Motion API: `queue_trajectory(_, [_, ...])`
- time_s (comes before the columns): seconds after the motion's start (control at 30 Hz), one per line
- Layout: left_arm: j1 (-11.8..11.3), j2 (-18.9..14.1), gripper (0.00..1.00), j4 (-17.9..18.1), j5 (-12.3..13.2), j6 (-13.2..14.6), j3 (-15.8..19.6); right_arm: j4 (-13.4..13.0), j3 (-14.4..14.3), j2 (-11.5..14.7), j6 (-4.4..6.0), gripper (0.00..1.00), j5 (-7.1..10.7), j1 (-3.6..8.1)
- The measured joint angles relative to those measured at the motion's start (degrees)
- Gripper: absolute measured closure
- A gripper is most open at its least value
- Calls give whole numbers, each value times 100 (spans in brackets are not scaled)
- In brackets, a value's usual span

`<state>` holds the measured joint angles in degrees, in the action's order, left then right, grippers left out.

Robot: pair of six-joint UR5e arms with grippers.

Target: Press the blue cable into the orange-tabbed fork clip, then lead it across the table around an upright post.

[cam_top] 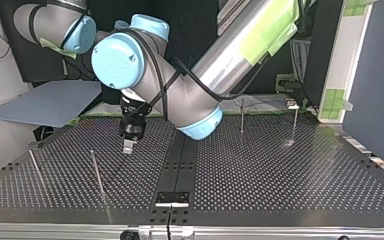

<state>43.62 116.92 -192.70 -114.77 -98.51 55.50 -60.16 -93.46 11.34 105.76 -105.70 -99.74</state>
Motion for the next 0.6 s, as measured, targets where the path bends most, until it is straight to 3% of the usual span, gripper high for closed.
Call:
queue_trajectory(0.2, [0,0,13,-3,3,15,-2,116,-168,19,-66,100,47,-43])
queue_trajectory(0.33, [0,0,13,-8,4,16,-3,339,-190,239,-213,100,93,-101])
queue_trajectory(0.6, [0,0,13,-32,5,17,-4,776,-194,677,-270,100,302,-186])
